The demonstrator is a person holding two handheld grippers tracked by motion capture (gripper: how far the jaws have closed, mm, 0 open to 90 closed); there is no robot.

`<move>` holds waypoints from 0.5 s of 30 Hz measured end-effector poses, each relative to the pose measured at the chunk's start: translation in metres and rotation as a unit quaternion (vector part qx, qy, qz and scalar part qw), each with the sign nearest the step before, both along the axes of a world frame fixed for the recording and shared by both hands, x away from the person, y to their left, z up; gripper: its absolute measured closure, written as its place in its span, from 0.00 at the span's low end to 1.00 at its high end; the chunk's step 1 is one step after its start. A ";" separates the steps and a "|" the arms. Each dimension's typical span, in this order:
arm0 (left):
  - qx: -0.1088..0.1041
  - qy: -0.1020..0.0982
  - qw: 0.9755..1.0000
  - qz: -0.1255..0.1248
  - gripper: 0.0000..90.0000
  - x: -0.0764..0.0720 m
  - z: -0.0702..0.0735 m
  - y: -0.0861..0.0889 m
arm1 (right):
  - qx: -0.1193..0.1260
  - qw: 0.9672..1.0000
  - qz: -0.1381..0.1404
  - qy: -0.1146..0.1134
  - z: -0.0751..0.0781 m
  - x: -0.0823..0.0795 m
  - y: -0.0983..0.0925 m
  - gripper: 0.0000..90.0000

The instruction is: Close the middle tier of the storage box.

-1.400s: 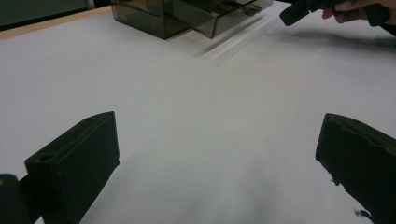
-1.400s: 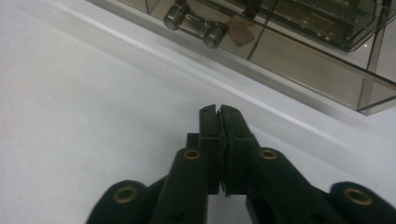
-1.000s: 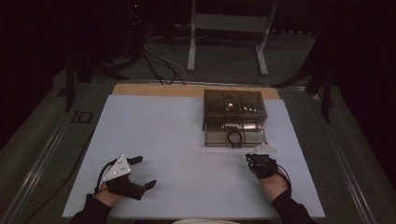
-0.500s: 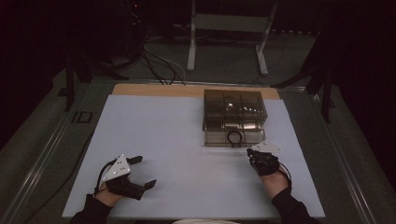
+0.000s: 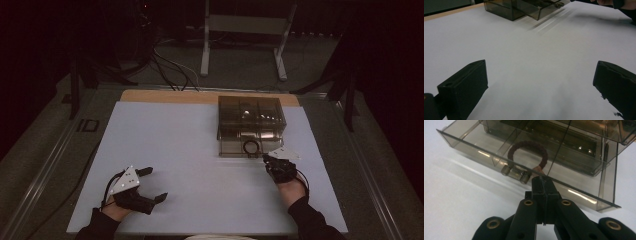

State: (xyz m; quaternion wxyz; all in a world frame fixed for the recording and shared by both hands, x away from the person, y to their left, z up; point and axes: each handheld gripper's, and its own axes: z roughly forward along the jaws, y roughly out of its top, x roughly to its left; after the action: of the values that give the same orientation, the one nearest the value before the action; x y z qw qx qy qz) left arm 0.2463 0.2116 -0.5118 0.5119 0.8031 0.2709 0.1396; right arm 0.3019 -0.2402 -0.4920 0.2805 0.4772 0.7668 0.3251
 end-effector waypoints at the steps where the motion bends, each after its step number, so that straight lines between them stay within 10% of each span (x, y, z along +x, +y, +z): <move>1: 0.001 0.000 1.000 0.000 0.01 0.000 0.000 0.000 | 0.001 1.000 0.000 -0.001 0.000 0.001 0.001 1.00; 15: 0.000 -0.001 1.000 -0.001 0.01 0.000 0.000 0.000 | -0.013 1.000 0.009 -0.001 -0.007 0.008 0.012 1.00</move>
State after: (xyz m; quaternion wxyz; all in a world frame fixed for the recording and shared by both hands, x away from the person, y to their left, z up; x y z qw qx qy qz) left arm 0.2461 0.2117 -0.5118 0.5118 0.8034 0.2702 0.1399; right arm 0.3096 -0.2286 -0.4988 0.2844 0.4661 0.7751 0.3179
